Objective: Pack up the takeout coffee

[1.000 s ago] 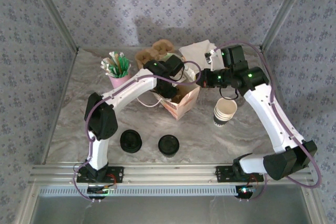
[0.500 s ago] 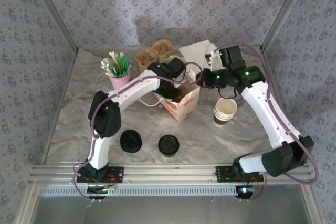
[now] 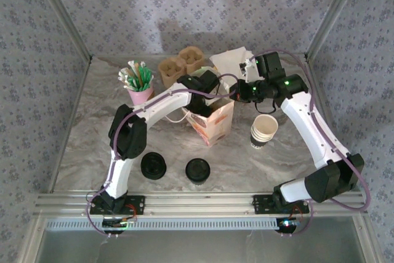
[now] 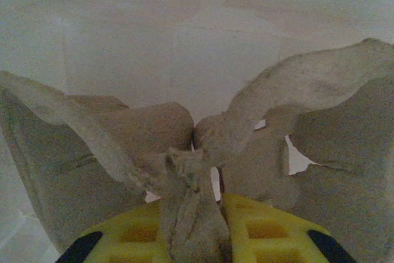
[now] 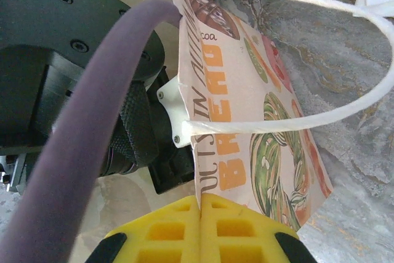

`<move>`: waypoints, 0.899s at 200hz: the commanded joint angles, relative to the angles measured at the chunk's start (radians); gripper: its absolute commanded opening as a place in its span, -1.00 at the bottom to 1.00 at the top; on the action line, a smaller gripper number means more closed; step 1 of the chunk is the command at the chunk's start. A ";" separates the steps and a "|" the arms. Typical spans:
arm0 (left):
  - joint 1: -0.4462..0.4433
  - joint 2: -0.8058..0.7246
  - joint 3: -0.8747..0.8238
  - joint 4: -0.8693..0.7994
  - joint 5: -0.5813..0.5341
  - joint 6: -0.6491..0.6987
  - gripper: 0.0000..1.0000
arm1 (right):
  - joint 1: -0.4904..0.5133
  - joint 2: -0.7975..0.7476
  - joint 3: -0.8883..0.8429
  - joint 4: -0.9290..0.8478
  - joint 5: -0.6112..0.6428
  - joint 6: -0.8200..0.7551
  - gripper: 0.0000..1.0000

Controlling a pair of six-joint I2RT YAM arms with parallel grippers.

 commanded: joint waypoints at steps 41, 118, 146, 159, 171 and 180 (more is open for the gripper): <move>0.005 0.009 0.038 -0.047 0.004 0.028 0.33 | -0.003 -0.015 0.030 0.004 -0.013 -0.005 -1.00; 0.013 -0.039 0.078 -0.072 0.007 0.032 0.86 | -0.009 -0.024 0.021 0.006 -0.020 -0.011 -1.00; 0.013 -0.054 0.111 -0.088 0.022 0.026 1.00 | -0.011 -0.025 0.027 -0.002 -0.017 -0.014 -1.00; 0.013 -0.063 0.115 -0.090 0.026 0.025 1.00 | -0.013 -0.025 0.027 -0.002 -0.015 -0.016 -1.00; 0.013 -0.068 0.123 -0.093 0.026 0.022 0.99 | -0.013 -0.027 0.030 -0.006 -0.008 -0.016 -1.00; 0.013 -0.075 0.124 -0.092 0.021 0.018 0.99 | -0.013 -0.028 0.031 -0.007 -0.002 -0.017 -1.00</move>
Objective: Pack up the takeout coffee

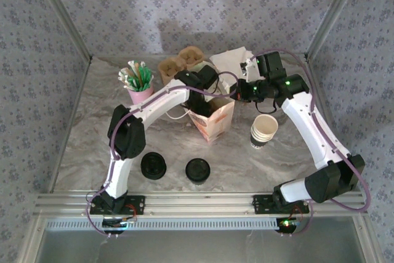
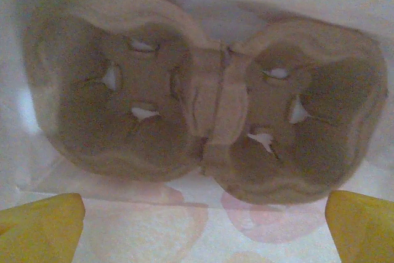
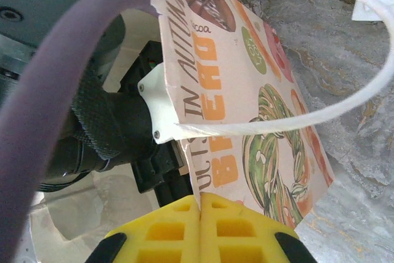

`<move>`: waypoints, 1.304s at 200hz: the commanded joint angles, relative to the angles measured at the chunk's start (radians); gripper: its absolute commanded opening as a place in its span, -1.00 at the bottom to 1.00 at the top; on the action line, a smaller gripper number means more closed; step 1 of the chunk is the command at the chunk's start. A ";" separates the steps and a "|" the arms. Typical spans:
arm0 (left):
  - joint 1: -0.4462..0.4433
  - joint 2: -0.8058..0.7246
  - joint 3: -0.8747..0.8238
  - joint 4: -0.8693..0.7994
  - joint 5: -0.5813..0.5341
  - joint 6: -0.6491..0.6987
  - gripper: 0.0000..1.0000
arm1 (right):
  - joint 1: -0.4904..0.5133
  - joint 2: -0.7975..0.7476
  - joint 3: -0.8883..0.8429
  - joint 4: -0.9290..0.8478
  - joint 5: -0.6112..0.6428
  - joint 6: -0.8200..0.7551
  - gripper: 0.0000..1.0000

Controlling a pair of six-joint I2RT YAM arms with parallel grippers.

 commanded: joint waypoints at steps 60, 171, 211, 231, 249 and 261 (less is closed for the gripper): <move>0.003 -0.104 0.057 -0.012 0.022 -0.050 0.99 | -0.008 -0.026 0.044 -0.037 0.052 -0.027 -1.00; 0.005 -0.119 0.065 -0.003 0.034 -0.076 1.00 | -0.008 -0.019 0.060 -0.084 0.123 -0.024 -1.00; 0.006 -0.127 0.070 0.005 0.039 -0.081 1.00 | -0.009 -0.009 0.074 -0.093 0.129 -0.033 -1.00; 0.007 -0.134 0.077 0.008 0.052 -0.085 1.00 | -0.007 -0.005 0.080 -0.098 0.134 -0.040 -1.00; 0.006 -0.150 0.073 0.023 0.070 -0.089 1.00 | -0.006 -0.004 0.083 -0.097 0.141 -0.038 -1.00; 0.006 -0.163 0.062 0.041 0.080 -0.091 1.00 | -0.004 -0.001 0.086 -0.101 0.151 -0.037 -1.00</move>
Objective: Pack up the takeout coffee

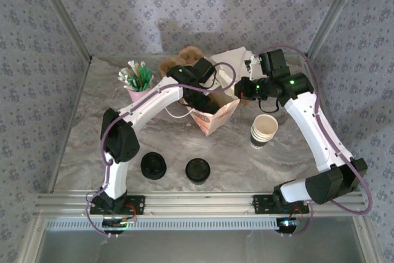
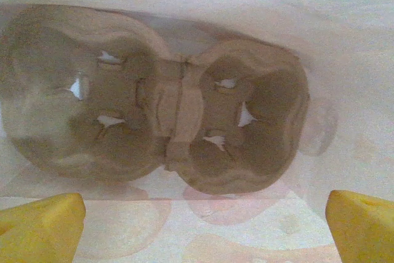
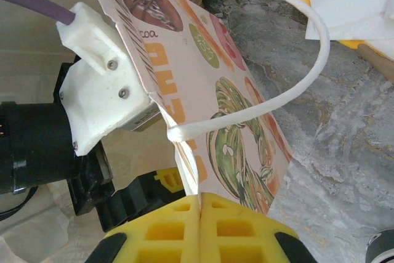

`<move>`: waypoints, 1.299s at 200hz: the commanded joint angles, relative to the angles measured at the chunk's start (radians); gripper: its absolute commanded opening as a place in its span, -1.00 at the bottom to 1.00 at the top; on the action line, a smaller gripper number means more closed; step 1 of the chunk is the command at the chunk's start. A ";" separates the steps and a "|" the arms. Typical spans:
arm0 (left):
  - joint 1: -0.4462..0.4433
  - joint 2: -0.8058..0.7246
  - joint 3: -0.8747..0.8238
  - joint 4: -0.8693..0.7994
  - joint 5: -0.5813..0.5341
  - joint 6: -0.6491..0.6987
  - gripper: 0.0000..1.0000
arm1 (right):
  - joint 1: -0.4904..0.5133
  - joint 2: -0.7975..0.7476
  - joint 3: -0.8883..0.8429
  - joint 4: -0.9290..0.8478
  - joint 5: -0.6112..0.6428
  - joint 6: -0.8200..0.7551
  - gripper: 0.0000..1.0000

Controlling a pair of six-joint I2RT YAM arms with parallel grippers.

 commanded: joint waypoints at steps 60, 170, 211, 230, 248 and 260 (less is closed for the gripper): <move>0.032 -0.092 0.038 0.072 0.101 -0.102 0.99 | 0.013 0.020 0.032 -0.070 0.099 -0.037 -1.00; -0.055 -0.063 0.062 0.017 -0.042 -0.004 1.00 | 0.037 0.110 0.226 -0.251 0.187 0.038 -1.00; -0.058 -0.089 0.009 0.030 -0.032 0.015 0.99 | 0.028 0.118 0.246 -0.308 0.242 0.070 -1.00; -0.060 -0.096 -0.012 0.024 -0.045 0.030 0.99 | 0.018 0.124 0.251 -0.323 0.252 0.078 -1.00; -0.057 -0.114 -0.048 0.037 -0.055 0.035 1.00 | 0.014 0.132 0.255 -0.332 0.254 0.079 -1.00; -0.056 -0.126 -0.062 0.051 -0.060 0.032 1.00 | 0.013 0.137 0.255 -0.336 0.258 0.081 -1.00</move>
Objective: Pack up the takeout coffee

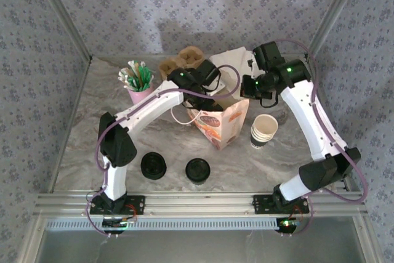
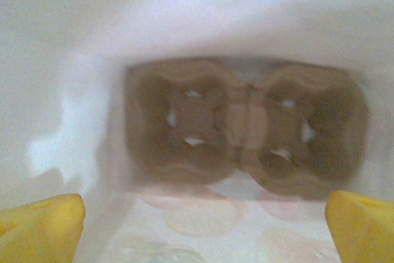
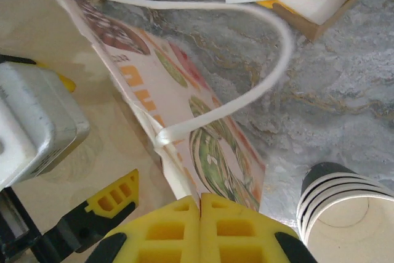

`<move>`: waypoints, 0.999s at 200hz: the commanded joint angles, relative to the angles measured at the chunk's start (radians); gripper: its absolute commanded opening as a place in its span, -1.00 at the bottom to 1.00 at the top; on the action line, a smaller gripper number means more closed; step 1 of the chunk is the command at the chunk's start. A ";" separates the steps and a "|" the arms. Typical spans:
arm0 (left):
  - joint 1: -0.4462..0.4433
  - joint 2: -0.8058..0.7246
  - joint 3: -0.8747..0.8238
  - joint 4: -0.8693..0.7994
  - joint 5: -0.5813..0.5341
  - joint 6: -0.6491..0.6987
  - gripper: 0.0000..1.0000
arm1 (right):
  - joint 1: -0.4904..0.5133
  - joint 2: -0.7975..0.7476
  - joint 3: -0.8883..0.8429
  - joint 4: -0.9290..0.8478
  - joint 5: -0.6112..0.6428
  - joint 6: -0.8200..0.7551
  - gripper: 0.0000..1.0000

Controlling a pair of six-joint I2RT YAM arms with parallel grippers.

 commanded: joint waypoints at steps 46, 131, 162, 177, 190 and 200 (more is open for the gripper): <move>-0.005 -0.069 -0.007 0.090 -0.010 -0.044 0.99 | 0.000 -0.001 -0.024 0.051 0.018 0.008 -1.00; -0.006 -0.054 0.094 0.168 -0.039 -0.214 1.00 | 0.022 0.001 -0.039 0.067 0.023 -0.016 -1.00; -0.006 -0.098 0.091 0.157 -0.103 -0.208 0.99 | 0.019 0.004 -0.038 0.053 0.008 -0.028 -1.00; 0.001 -0.128 0.098 0.136 -0.154 -0.190 1.00 | 0.014 0.007 -0.036 0.051 -0.001 -0.042 -1.00; 0.006 -0.161 0.101 0.120 -0.209 -0.171 1.00 | 0.011 0.011 -0.033 0.048 -0.010 -0.057 -1.00; 0.013 -0.189 0.105 0.107 -0.245 -0.154 1.00 | 0.010 0.014 -0.025 0.043 -0.016 -0.070 -1.00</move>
